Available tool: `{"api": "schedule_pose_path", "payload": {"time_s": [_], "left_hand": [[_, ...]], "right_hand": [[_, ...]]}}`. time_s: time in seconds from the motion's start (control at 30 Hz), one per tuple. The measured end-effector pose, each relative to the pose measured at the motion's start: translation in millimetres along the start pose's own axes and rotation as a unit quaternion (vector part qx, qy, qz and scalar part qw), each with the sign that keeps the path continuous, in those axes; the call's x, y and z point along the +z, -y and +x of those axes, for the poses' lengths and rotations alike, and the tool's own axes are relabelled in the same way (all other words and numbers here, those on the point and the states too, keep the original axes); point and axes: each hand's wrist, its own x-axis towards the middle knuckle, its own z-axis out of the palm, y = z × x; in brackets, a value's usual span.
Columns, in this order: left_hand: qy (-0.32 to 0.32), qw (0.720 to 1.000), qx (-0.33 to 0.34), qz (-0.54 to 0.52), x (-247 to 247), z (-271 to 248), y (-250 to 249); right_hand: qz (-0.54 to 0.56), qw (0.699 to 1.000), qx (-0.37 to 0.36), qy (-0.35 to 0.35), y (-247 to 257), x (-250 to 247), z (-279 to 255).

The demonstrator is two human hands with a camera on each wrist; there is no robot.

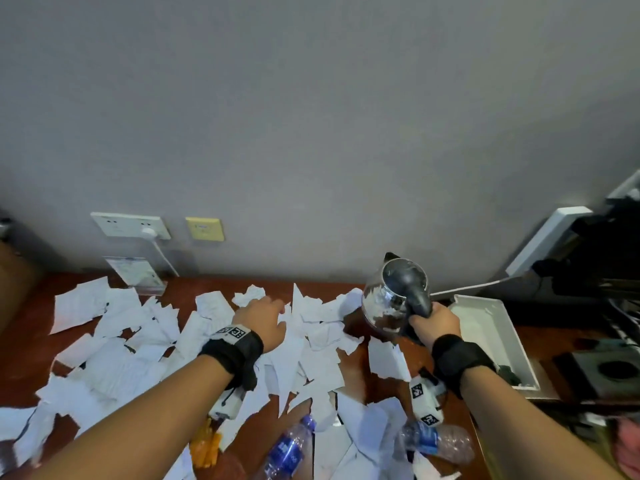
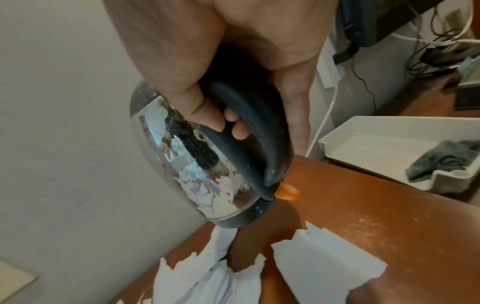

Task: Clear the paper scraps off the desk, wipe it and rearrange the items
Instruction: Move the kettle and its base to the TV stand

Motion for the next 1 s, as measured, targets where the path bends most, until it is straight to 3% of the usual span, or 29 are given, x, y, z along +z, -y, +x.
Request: {"api": "schedule_pose_path", "payload": {"time_s": [0.23,0.5,0.73,1.0], "left_hand": [[-0.026,0.997,-0.063,0.037,-35,-9,70],[-0.029,0.990,-0.138,0.015,-47,-20,203],[-0.056,0.989,-0.120,0.072,-58,18,321],[0.006,0.994,-0.084,0.071,-61,75,367]], "right_hand": [[0.001,0.998,-0.047,0.048,54,33,-28],[-0.017,0.988,-0.092,0.123,118,117,-80],[-0.012,0.989,-0.066,0.128,178,206,-124],[0.022,0.992,0.020,0.121,205,253,-158]]}}
